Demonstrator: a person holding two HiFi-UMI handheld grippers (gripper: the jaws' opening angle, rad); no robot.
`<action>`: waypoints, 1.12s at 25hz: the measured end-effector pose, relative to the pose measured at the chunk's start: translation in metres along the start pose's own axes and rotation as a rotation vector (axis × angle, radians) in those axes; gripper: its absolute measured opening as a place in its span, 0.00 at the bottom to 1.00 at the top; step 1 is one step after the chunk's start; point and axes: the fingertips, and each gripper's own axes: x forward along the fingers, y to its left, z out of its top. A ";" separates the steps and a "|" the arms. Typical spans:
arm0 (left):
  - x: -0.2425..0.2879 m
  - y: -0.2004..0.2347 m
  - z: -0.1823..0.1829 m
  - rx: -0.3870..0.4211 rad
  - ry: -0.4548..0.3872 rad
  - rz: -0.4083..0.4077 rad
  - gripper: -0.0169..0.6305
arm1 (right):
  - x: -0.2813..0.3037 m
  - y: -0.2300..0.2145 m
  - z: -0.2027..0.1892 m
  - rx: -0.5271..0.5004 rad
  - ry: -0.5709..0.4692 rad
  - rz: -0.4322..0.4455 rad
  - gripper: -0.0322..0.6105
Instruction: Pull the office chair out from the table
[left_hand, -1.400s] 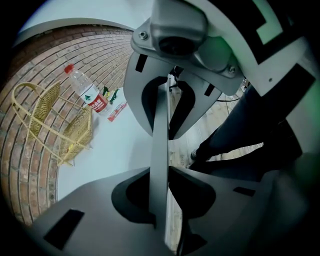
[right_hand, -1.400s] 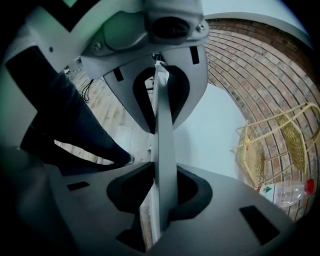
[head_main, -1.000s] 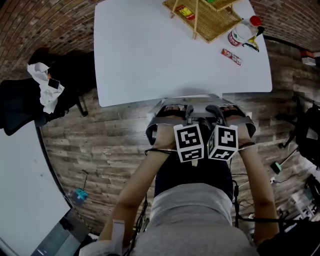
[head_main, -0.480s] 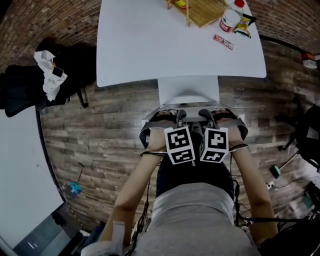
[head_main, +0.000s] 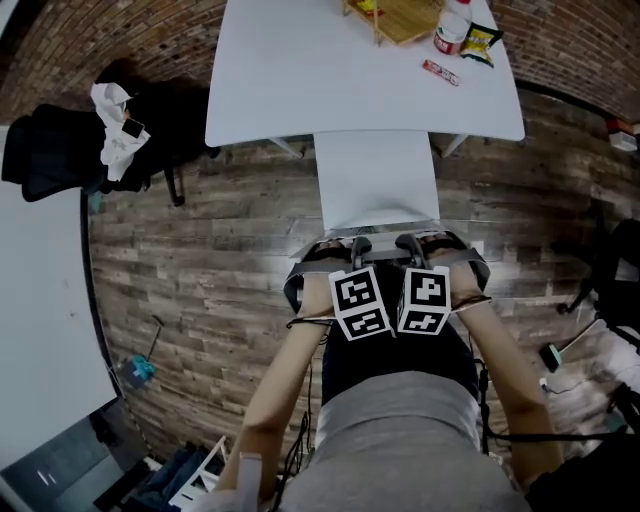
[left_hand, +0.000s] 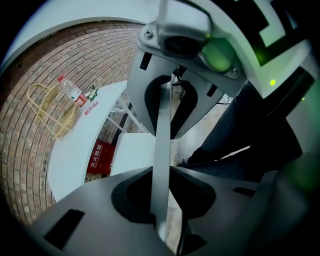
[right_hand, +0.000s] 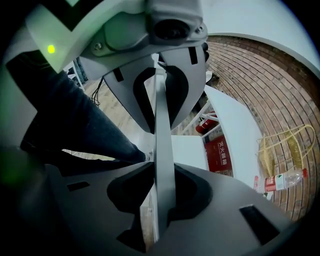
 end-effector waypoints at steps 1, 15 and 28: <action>-0.002 -0.006 0.000 -0.005 0.001 -0.001 0.16 | -0.002 0.006 0.000 -0.001 0.000 0.001 0.19; -0.020 -0.077 -0.011 0.022 -0.009 -0.011 0.16 | -0.013 0.082 0.003 0.032 0.034 0.011 0.19; -0.037 -0.145 -0.023 0.075 -0.039 -0.048 0.16 | -0.026 0.152 0.017 0.096 0.040 0.015 0.19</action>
